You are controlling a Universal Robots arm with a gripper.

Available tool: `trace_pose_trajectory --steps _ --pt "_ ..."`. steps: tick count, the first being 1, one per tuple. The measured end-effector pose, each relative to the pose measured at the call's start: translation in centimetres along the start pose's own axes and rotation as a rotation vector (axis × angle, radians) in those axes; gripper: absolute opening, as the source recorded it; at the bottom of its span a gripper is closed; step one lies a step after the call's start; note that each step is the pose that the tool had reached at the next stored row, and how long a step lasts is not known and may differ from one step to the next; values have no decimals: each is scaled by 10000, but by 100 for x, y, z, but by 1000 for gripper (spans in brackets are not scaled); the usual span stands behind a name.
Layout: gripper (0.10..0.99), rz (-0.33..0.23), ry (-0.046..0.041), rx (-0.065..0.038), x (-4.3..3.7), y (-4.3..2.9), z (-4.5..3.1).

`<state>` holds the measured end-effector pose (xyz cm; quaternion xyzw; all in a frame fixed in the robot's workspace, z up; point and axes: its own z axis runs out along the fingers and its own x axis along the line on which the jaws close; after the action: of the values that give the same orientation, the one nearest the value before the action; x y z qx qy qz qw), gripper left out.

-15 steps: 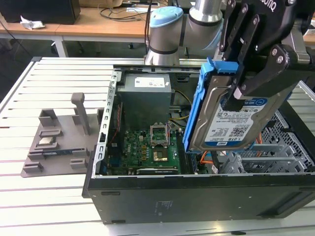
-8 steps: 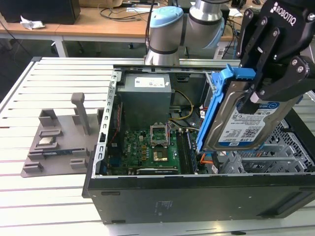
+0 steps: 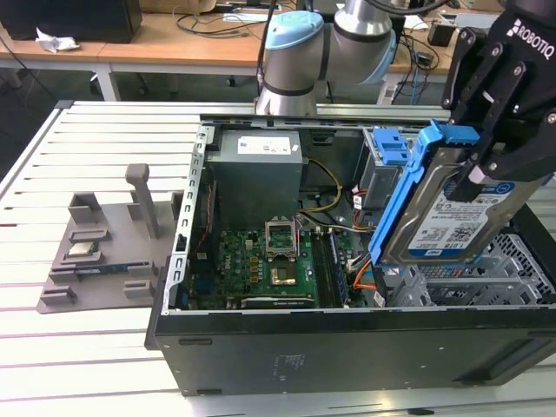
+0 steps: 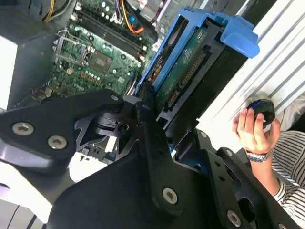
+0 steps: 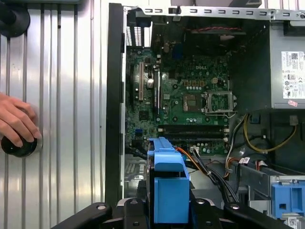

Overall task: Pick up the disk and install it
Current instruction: 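Pick up the disk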

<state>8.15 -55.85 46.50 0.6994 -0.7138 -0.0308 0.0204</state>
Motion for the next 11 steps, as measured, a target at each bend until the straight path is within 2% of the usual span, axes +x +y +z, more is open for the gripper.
trace_pose_trajectory --steps 1,7,8,9,11 --pt "365 0 6 -23 -15 -62 9" --pt "365 5 32 -115 -79 -298 39" --pt "365 3 39 -144 -102 -382 49" --pt "365 5 44 -160 -114 -429 53" --pt "365 6 55 -181 -131 -499 57"
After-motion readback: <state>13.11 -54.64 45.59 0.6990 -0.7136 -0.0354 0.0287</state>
